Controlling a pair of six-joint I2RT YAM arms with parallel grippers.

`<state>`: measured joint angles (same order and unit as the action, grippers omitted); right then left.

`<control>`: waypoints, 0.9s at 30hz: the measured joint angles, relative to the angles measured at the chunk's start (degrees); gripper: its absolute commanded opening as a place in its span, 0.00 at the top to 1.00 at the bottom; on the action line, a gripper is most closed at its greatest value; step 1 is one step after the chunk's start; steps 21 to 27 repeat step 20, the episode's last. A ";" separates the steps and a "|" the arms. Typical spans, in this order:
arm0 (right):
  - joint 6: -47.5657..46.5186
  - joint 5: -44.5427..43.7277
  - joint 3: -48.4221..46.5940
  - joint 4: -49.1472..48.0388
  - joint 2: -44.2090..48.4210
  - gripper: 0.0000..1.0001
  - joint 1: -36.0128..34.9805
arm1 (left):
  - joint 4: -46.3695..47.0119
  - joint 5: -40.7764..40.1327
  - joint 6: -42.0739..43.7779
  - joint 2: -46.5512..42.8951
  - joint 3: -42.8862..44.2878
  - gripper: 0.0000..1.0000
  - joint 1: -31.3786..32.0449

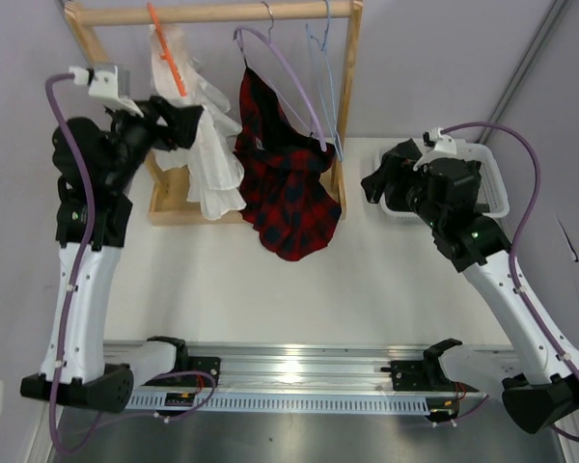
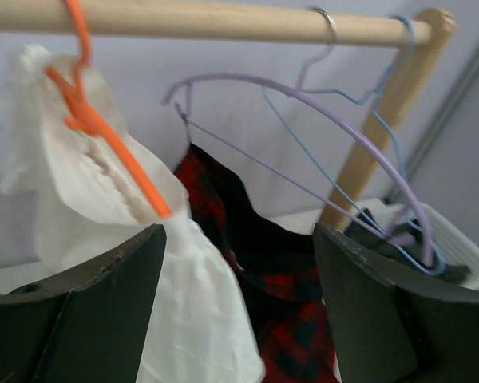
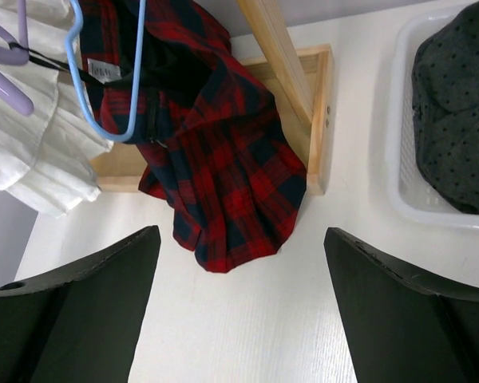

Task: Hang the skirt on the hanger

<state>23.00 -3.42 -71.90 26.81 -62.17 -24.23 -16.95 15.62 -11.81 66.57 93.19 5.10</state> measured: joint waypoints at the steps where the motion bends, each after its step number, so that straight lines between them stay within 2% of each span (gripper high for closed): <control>1: 0.20 0.24 0.35 0.17 0.20 0.09 0.00 | 0.26 0.28 -0.46 -2.05 -2.60 0.20 1.36; 7: 1.68 0.74 6.78 1.75 3.89 0.04 0.07 | 0.55 -1.01 -2.05 -15.50 -19.47 0.20 12.74; 11: 2.91 -0.44 9.79 2.73 7.61 0.02 0.09 | -0.96 -2.38 -3.19 -23.39 -31.89 0.22 15.63; 16: 4.00 -1.88 11.47 2.64 11.13 0.02 0.09 | -2.08 -3.32 -3.82 -26.71 -42.29 0.21 17.55; 20: 5.03 -1.92 12.46 2.36 11.65 0.02 0.09 | -3.56 -3.37 -4.33 -26.71 -45.83 0.21 17.66; 27: 5.03 -1.92 12.46 2.36 11.65 0.02 0.09 | -3.56 -3.37 -4.33 -26.71 -45.83 0.21 17.66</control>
